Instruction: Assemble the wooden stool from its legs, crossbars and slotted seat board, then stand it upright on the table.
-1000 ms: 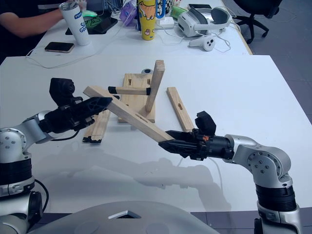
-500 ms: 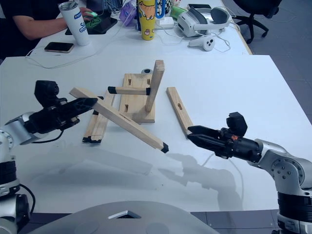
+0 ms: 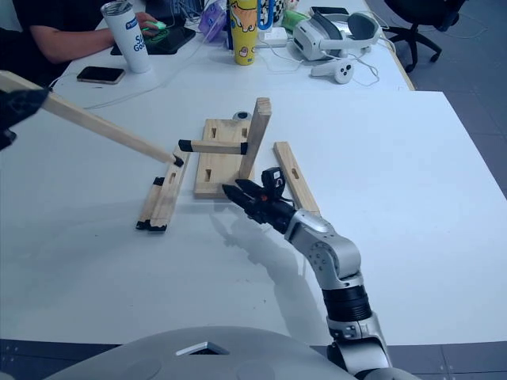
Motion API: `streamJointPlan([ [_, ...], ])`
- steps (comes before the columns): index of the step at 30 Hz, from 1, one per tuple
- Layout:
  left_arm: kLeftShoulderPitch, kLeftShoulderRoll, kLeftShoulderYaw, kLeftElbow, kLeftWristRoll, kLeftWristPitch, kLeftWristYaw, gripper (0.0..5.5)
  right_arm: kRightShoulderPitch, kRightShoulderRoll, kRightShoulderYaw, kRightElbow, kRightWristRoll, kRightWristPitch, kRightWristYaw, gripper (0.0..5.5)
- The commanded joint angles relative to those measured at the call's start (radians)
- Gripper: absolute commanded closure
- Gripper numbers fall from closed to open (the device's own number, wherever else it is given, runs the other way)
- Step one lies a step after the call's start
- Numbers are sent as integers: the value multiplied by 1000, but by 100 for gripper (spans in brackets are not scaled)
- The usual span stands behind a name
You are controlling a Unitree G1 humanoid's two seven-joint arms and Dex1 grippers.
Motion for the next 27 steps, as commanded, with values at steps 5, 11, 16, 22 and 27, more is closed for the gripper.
streamJointPlan([
  [5, -56, -101, -58, -1, 123, -125, 5, 342, -107, 82, -59, 226, -121, -123, -113, 462],
  [11, 23, -172, -48, -76, 143, -140, 30, 342, -131, 40, -94, 239, -150, -121, -95, 550],
  [16, 92, -259, -75, -198, 182, -196, 91, 342, -150, 0, -100, 237, -130, -79, -31, 550],
  [22, 107, -316, -160, -282, 236, -242, 90, 342, -81, 77, -48, 209, -169, -122, -71, 550],
  [27, 55, -328, -230, -284, 278, -265, 74, 342, -38, 122, 8, 241, -262, -226, -121, 550],
])
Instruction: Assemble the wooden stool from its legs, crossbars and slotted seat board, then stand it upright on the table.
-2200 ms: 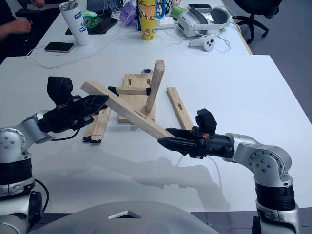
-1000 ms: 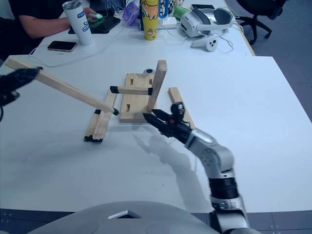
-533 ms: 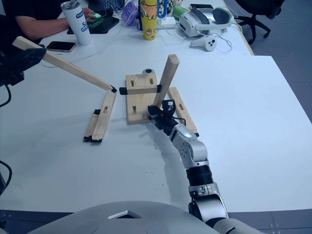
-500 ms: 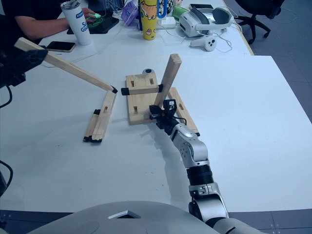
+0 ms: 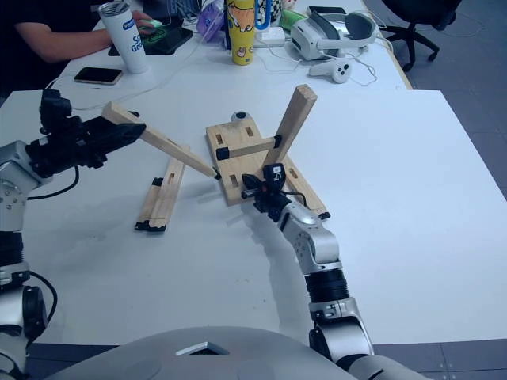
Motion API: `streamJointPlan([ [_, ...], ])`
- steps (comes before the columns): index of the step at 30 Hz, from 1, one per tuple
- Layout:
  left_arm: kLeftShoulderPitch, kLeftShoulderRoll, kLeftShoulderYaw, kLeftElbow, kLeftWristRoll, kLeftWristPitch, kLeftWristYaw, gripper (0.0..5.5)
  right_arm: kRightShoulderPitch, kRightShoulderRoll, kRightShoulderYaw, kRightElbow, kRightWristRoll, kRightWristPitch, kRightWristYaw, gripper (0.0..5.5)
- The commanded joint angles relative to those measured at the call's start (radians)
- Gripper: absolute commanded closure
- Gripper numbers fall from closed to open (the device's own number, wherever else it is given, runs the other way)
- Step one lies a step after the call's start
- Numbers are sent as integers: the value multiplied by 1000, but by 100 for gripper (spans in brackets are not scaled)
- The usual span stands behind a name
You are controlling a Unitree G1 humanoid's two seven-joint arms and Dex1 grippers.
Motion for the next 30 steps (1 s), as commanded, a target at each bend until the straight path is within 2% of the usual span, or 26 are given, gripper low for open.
streamJointPlan([
  [1, -63, -17, -57, -4, 46, -33, -11, 342, 23, 30, 39, 34, -86, -88, -45, 550],
  [5, -110, -35, -94, 26, 66, -43, -35, 342, -15, 50, 6, 74, -99, -127, -72, 550],
  [17, -195, 29, -46, 18, 5, 64, -93, 344, -45, 18, -51, 208, -134, -162, -74, 550],
  [24, -144, -23, -115, 0, 59, 2, -101, 344, -41, 29, -55, 220, -132, -165, -72, 550],
  [30, -153, -60, -112, 0, 65, -29, -82, 344, -19, 30, -53, 212, -130, -164, -64, 550],
])
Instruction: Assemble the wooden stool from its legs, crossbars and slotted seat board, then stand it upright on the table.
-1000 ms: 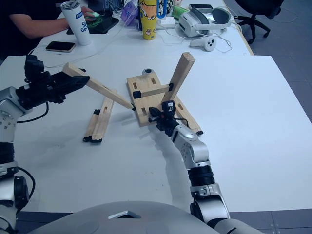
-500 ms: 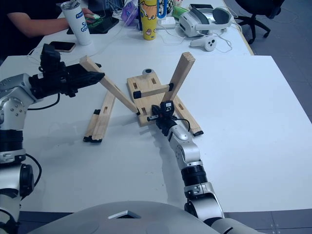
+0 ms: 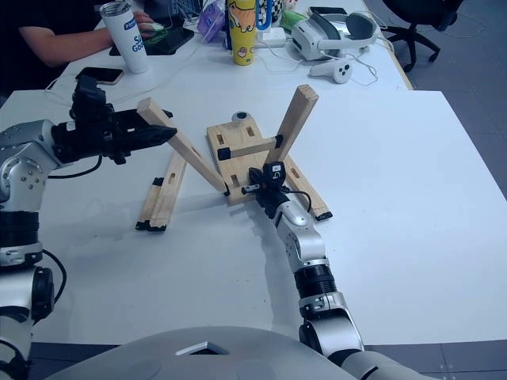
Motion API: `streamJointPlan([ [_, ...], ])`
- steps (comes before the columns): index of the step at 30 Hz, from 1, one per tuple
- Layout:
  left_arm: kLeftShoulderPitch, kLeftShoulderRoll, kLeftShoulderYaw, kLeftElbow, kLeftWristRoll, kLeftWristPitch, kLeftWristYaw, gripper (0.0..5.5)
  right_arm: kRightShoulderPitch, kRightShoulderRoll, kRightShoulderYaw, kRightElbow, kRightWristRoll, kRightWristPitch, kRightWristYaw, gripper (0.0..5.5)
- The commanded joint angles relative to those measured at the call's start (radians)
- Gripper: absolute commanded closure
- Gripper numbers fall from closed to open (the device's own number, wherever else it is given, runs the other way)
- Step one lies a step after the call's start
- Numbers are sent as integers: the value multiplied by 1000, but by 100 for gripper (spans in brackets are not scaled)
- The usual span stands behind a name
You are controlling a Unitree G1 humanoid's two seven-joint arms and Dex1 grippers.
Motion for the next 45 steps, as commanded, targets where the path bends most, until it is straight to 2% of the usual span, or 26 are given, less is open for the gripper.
streamJointPlan([
  [1, -12, -27, 4, -8, 0, -14, 15, 344, 44, -10, -13, 20, -6, 34, -4, 550],
  [10, 40, -33, 7, -42, 28, -57, 38, 344, 27, -19, -12, 43, -7, 36, 27, 550],
  [21, 29, -25, -55, 12, 122, -155, 14, 344, 25, -11, -3, 57, -11, 38, 42, 550],
  [30, -1, -26, -108, -17, 128, -116, 19, 344, 31, -1, -2, 64, -14, 32, 33, 550],
  [45, 115, -5, -160, -12, 192, -156, 55, 344, 32, 6, 4, 70, -20, 23, 33, 550],
])
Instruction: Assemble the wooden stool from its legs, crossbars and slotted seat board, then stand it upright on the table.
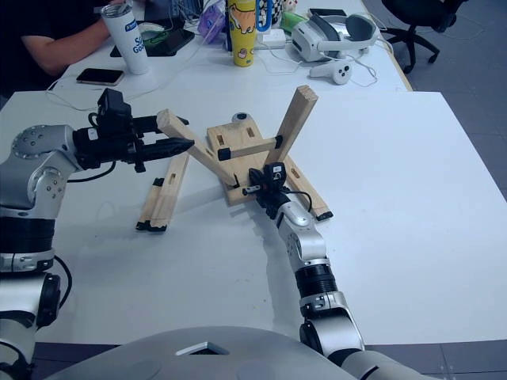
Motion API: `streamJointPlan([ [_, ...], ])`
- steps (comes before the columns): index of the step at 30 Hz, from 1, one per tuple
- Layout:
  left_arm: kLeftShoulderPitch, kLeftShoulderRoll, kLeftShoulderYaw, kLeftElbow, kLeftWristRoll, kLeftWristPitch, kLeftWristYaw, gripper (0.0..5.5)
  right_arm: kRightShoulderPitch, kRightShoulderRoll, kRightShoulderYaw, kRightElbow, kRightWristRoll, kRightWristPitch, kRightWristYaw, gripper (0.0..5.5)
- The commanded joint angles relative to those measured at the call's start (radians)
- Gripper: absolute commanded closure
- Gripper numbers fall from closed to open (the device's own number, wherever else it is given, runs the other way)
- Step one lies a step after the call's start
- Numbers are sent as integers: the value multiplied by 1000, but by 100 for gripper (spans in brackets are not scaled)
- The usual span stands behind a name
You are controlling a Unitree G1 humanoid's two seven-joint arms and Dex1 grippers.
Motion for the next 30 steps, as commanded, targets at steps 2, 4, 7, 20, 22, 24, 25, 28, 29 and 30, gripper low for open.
streamJointPlan([
  [2, 69, 15, -60, 48, 79, 15, 11, 344, 35, 5, 7, 44, -12, 41, -7, 550],
  [4, 48, 20, -78, 25, 78, 37, 8, 344, 31, 2, 10, 52, -19, 41, -8, 550],
  [7, 62, -3, -122, -29, 89, 70, 49, 344, 27, -5, 12, 71, -31, 44, -12, 550],
  [20, 86, -74, -183, 47, 102, 120, 183, 344, 18, -23, 14, 123, -29, 76, 7, 550],
  [22, 81, -79, -219, 95, 140, 99, 184, 344, 19, -24, 17, 125, -32, 73, 8, 550],
  [24, 104, -62, -255, 96, 164, 89, 178, 344, 14, -25, 24, 134, -35, 74, 15, 550],
  [25, 114, -51, -272, 89, 171, 85, 170, 344, 12, -26, 26, 139, -37, 75, 18, 550],
  [28, 120, -33, -299, 82, 179, 75, 159, 344, 12, -30, 28, 147, -40, 78, 19, 550],
  [29, 111, -35, -308, 78, 172, 84, 156, 344, 14, -32, 33, 149, -43, 83, 20, 550],
  [30, 100, -42, -315, 78, 164, 95, 156, 344, 16, -35, 39, 151, -49, 89, 21, 550],
])
